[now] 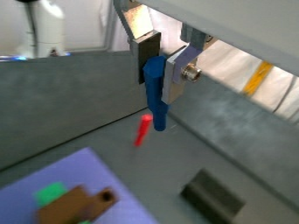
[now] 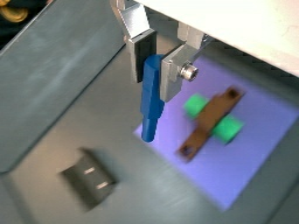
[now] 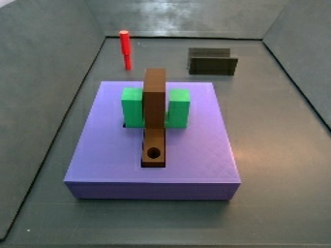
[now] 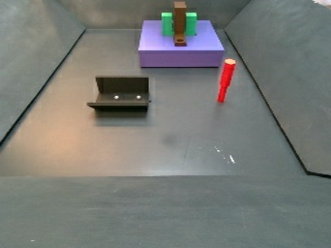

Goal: Pick up the blue object. Move up. Place the blue object on the fixture. Regrasp the blue object. Move to above the board. Insert the blue object.
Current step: Move to above the board, then insert the blue object.

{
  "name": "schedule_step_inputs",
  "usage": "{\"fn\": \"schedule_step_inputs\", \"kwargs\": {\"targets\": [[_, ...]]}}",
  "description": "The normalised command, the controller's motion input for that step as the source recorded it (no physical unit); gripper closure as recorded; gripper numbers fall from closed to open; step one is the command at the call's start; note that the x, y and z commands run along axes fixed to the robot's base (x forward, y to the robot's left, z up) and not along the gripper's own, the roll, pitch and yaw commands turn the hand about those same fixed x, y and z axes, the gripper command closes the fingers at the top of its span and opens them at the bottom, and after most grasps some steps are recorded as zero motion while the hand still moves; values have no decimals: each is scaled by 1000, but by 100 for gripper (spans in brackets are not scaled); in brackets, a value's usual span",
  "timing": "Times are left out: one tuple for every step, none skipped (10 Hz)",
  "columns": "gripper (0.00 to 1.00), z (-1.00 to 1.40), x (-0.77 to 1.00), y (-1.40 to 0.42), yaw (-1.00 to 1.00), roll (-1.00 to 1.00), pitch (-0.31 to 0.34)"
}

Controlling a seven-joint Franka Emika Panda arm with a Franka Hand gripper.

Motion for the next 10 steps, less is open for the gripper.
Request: {"fn": "schedule_step_inputs", "kwargs": {"targets": [[100, 42, -244, -262, -69, -1000, 109], [100, 38, -169, -149, -60, -1000, 98], [100, 4, -120, -57, -35, -809, 54], [100, 9, -100, -30, -28, -661, 30], [100, 1, -65, -15, -15, -401, 2], [100, -4, -42, -5, -9, -261, -4], [100, -60, 0, 0, -14, -237, 0], [100, -86, 0, 0, -23, -224, 1], [100, -57, 0, -103, -51, -370, 13], [100, 0, 0, -334, -66, -500, 44]]}}
